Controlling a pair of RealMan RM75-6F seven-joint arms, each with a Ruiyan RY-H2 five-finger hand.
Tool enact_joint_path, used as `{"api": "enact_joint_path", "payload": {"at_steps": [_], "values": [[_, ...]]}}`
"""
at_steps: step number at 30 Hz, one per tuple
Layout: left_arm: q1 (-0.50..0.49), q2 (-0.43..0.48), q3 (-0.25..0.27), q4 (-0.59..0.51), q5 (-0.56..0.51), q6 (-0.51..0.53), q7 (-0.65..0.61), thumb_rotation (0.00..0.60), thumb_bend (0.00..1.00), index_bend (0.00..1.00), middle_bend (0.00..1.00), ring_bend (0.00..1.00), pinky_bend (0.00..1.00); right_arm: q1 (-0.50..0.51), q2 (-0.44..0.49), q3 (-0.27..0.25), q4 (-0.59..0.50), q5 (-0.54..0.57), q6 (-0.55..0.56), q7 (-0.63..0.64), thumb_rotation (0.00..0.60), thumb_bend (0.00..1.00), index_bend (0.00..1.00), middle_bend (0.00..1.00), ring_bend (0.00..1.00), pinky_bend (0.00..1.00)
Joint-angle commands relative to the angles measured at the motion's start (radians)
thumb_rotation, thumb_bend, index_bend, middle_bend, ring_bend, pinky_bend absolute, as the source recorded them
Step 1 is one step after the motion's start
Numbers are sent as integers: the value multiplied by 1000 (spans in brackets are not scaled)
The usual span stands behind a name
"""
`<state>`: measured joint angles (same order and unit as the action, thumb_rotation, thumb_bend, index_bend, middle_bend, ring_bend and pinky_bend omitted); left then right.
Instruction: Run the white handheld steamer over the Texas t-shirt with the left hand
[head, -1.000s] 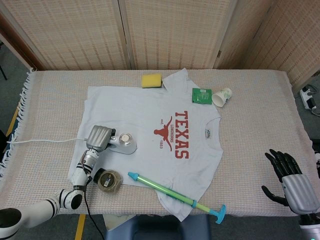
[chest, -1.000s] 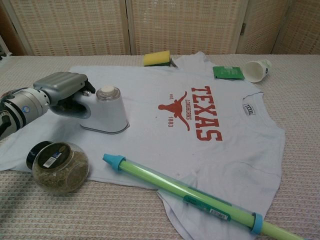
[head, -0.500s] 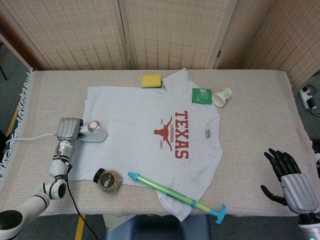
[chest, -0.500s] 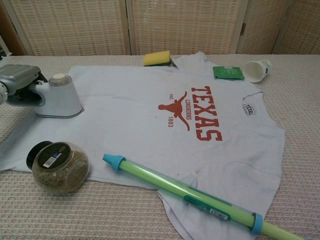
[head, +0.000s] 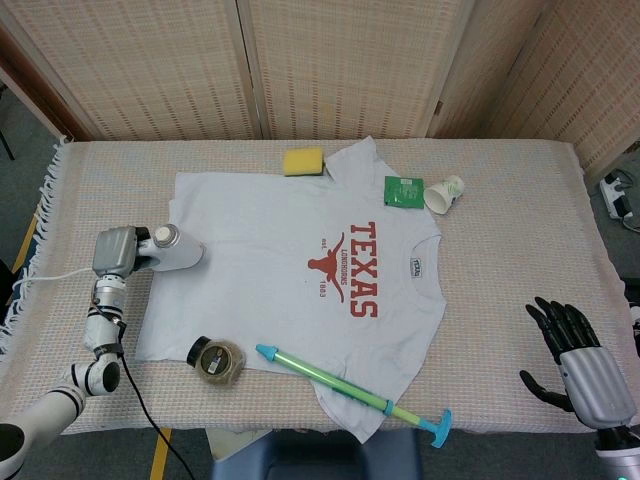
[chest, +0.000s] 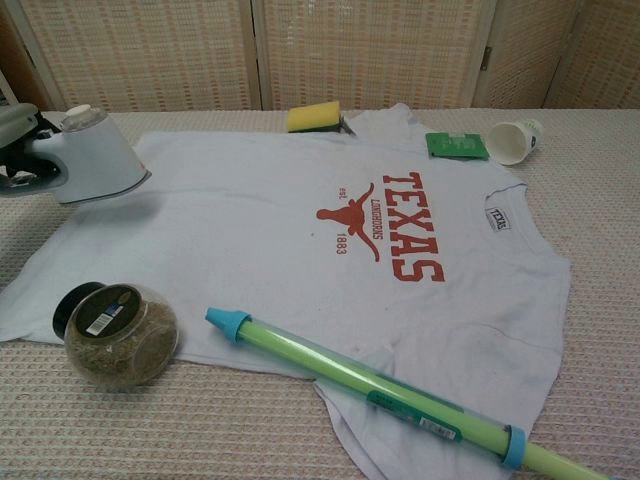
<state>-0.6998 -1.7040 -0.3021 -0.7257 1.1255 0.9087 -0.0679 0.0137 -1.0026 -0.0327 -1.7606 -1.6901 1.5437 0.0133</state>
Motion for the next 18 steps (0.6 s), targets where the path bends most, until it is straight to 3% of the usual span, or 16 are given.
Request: {"api": "enact_joint_path", "payload": {"at_steps": [1, 10, 18], "values": [[-4, 36, 7, -142, 44, 62, 40, 600, 918, 690, 802, 871, 720, -2, 0, -1, 2, 0, 2, 3, 600, 234, 0, 15, 0, 0], [-50, -44, 23, -270, 48, 85, 190, 600, 918, 691, 803, 870, 720, -8, -2, -4, 19, 5, 9, 21, 600, 233, 0, 16, 0, 0], [-87, -149, 61, -160, 99, 121, 277, 600, 920, 691, 802, 869, 720, -14, -3, -3, 27, 12, 14, 29, 600, 232, 0, 15, 0, 0]]}}
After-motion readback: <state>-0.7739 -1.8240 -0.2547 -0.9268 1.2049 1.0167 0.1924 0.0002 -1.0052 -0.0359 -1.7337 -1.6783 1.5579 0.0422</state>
